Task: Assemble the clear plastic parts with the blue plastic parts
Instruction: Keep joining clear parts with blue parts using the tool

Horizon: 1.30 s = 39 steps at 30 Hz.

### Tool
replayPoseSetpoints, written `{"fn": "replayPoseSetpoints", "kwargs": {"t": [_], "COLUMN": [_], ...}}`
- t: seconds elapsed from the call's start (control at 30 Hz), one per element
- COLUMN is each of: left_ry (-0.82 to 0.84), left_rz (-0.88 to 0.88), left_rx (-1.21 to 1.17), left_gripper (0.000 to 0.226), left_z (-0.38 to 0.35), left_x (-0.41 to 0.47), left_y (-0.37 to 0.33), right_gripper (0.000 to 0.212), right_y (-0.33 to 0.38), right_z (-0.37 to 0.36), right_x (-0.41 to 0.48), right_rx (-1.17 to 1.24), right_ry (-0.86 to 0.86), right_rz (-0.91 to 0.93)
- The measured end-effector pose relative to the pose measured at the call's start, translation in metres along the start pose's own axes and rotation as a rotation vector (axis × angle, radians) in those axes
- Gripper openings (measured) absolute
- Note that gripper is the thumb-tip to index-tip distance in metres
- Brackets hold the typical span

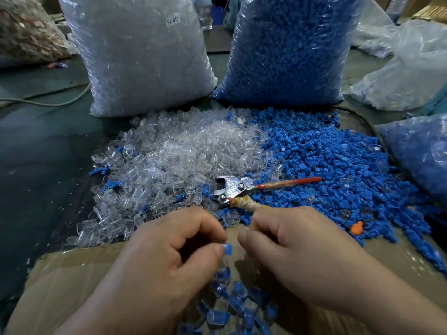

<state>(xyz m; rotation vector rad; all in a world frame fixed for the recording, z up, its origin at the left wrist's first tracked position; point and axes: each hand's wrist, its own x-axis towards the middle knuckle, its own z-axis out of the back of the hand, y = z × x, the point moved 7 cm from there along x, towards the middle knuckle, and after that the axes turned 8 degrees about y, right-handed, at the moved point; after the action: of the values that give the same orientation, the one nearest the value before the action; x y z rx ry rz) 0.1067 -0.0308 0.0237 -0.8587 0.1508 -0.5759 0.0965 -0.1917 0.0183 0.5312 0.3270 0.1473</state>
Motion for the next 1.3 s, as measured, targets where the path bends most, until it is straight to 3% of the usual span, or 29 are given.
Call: {"fn": "replayPoseSetpoints", "kwargs": {"t": [0.1, 0.3, 0.47, 0.53, 0.63, 0.7, 0.8, 1.1, 1.3], "left_ry": [0.091, 0.206, 0.260, 0.219, 0.001, -0.089, -0.060, -0.093, -0.167], "left_rz": [0.077, 0.023, 0.041, 0.098, 0.172, 0.204, 0.224, 0.225, 0.229], "left_rx": [0.219, 0.311, 0.265, 0.244, 0.330, 0.435, 0.649, 0.489, 0.369], "left_gripper": [0.022, 0.029, 0.028, 0.027, 0.035, 0.051, 0.079, 0.020, 0.024], "left_z": [-0.005, -0.021, -0.022, -0.019, -0.005, 0.000, -0.007, -0.011, -0.008], "left_x": [0.002, 0.004, 0.004, 0.004, 0.005, 0.006, 0.010, 0.014, 0.010], "left_y": [0.010, 0.005, 0.002, 0.006, 0.017, 0.021, 0.021, 0.023, 0.027], "right_gripper": [0.045, 0.060, 0.060, 0.054, 0.041, 0.036, 0.031, 0.018, 0.014], "right_y": [-0.003, -0.006, 0.011, 0.015, 0.017, 0.016, 0.015, 0.016, 0.008], "right_z": [0.002, 0.001, -0.014, -0.016, -0.015, -0.014, -0.016, -0.020, -0.013], "right_x": [-0.002, 0.003, 0.017, 0.024, 0.028, 0.028, 0.030, 0.031, 0.027], "right_rx": [-0.359, -0.485, -0.527, -0.515, -0.481, -0.465, -0.464, -0.423, -0.248], "right_ry": [-0.097, -0.190, -0.182, -0.171, -0.155, -0.149, -0.151, -0.187, -0.223], "right_rz": [-0.050, -0.050, 0.051, 0.079, 0.118, 0.133, 0.147, 0.200, 0.175]}}
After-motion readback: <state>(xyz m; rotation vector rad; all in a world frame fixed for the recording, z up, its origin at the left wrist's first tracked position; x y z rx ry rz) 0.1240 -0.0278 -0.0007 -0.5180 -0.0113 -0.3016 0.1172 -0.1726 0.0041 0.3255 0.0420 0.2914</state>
